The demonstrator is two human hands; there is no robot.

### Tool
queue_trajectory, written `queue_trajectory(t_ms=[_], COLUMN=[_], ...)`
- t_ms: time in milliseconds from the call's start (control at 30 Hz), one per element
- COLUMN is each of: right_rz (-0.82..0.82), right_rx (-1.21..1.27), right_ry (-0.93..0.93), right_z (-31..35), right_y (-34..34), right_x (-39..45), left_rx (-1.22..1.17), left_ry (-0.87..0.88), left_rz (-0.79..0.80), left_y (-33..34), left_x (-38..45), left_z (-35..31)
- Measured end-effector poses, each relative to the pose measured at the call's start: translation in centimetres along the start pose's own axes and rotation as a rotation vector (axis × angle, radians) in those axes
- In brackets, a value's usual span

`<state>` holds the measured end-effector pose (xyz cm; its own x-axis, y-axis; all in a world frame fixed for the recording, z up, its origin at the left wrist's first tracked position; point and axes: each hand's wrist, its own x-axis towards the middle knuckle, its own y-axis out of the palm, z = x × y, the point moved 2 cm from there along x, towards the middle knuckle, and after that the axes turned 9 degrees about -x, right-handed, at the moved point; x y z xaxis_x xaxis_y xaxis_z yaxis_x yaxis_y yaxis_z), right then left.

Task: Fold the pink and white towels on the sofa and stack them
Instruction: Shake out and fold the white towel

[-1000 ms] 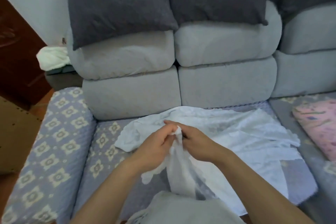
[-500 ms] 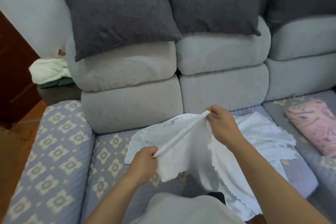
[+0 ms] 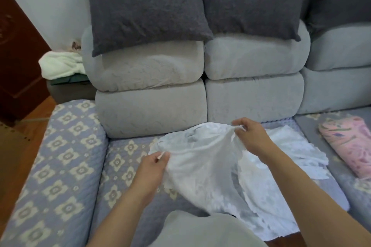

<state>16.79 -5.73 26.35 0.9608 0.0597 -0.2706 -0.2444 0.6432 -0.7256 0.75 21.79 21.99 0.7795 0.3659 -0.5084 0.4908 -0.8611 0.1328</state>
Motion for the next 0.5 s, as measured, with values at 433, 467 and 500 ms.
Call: queue_trajectory(t_ms=[433,467,500], right_rz=[-0.101,-0.051,-0.01], right_rx=[0.14,0.167,0.205], right_ry=[-0.426,-0.421,-0.401], right_z=[10.9,10.4,9.6], right_y=[2.4,3.8,4.9], right_x=[-6.5,-7.7,-8.6], left_rx=[-0.429,-0.395,-0.345], left_ry=[-0.184,-0.164,-0.142], left_rz=[0.096,0.094,0.095], left_y=[6.0,6.2,6.3], left_x=[-4.2,-4.5,-4.7], left_z=[-4.1,-4.2,-4.3])
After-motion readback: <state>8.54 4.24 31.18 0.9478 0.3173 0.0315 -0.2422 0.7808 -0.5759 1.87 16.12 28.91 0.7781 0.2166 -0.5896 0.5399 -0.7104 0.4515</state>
